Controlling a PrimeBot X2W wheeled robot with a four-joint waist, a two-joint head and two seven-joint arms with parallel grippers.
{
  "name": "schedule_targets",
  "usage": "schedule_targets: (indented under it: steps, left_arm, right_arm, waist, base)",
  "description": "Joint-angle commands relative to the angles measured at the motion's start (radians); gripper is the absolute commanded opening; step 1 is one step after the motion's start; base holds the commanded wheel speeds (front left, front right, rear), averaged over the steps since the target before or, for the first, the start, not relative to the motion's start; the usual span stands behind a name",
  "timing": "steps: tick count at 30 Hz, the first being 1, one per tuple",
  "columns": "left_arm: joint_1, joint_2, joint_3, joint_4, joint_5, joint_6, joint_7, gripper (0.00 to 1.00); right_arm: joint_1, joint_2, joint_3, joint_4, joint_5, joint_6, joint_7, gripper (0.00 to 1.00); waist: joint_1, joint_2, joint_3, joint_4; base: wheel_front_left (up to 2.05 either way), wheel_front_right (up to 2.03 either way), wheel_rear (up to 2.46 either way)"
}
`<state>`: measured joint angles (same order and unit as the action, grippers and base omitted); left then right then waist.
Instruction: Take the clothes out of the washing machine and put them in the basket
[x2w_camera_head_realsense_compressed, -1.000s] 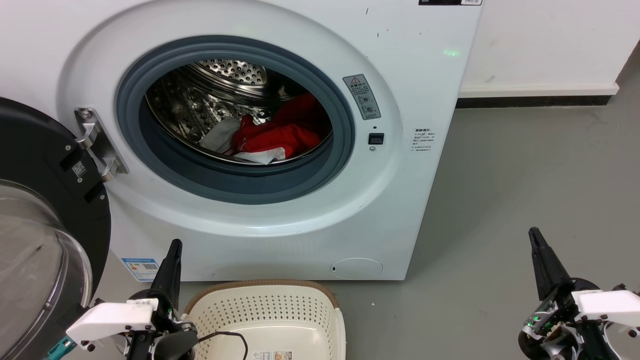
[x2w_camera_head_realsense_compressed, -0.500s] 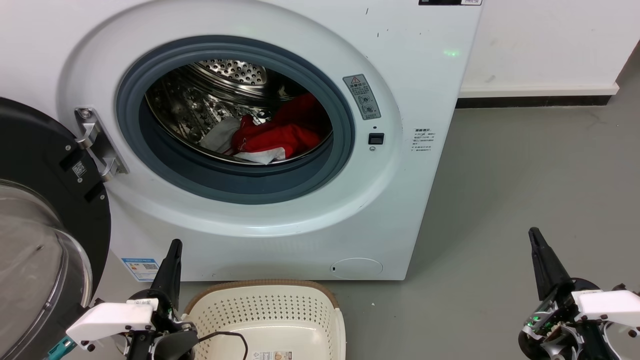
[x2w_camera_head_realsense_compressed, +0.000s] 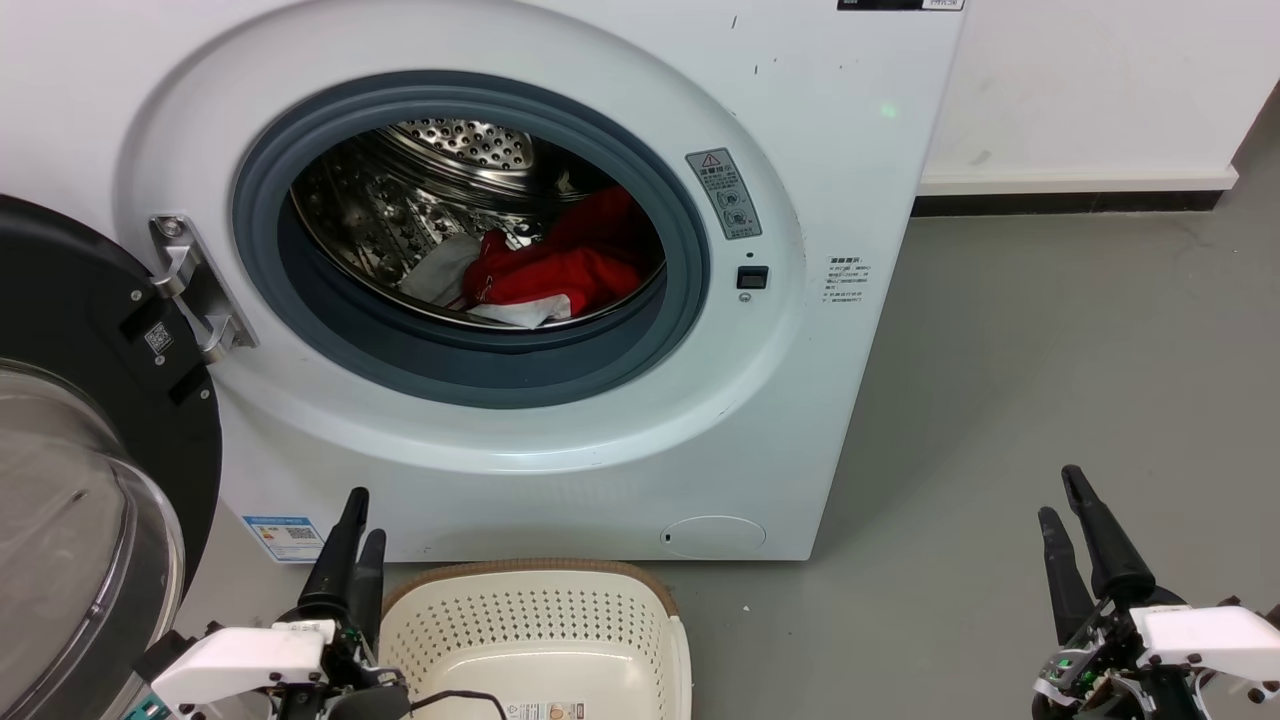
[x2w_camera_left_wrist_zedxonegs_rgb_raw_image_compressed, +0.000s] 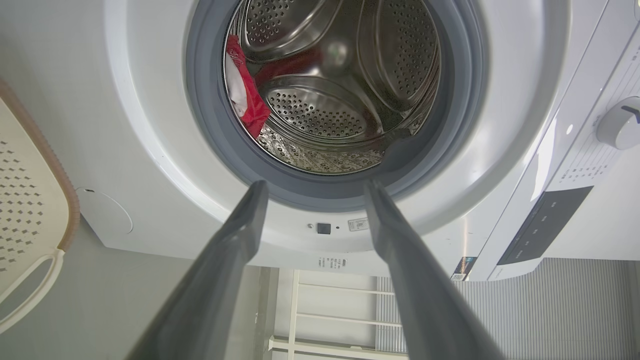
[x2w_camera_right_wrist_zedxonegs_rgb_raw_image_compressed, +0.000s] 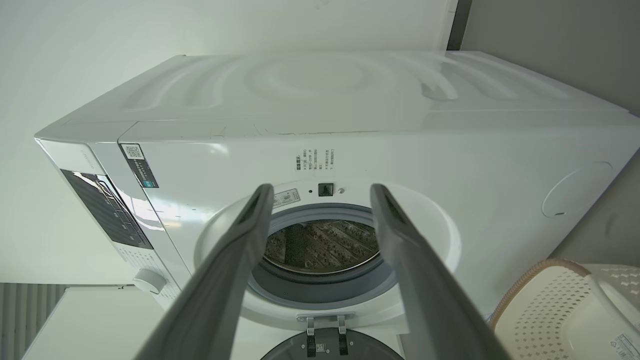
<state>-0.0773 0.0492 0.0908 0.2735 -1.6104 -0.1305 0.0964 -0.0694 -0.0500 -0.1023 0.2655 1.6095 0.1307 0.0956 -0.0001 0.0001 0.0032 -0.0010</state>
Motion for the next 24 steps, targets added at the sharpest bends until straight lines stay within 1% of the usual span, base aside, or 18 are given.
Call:
schedule_targets:
  steps: [1,5,9,24]
  left_arm:
    - [-0.022,0.001,-0.014,-0.025,0.011,0.0,-0.012,1.0]
    - [-0.025,0.007,-0.033,-0.037,0.033,0.0,-0.035,1.0]
    - [-0.03,0.013,-0.042,-0.052,0.091,0.0,-0.054,1.0]
    - [-0.039,0.011,-0.068,-0.098,0.426,0.0,-0.118,1.0]
  right_arm:
    - [-0.011,-0.001,0.008,-0.027,-0.013,0.0,-0.014,1.0]
    - [-0.002,-0.001,0.012,-0.036,-0.044,0.0,-0.034,1.0]
    - [0.002,-0.001,0.011,-0.046,-0.103,0.0,-0.053,1.0]
    - [0.015,-0.002,0.018,-0.107,-0.418,0.0,-0.116,1.0]
  waist:
    - [0.0001,-0.0001,0.0,-0.001]
    - [0.0001,-0.0001,0.0,-0.003]
    - [0.0001,-0.0001,0.0,-0.004]
    - [0.0001,-0.0001,0.004,-0.006]
  base:
    - [0.0,0.0,0.0]
    - [0.0,0.0,0.0]
    - [0.0,0.0,0.0]
    - [0.0,0.0,0.0]
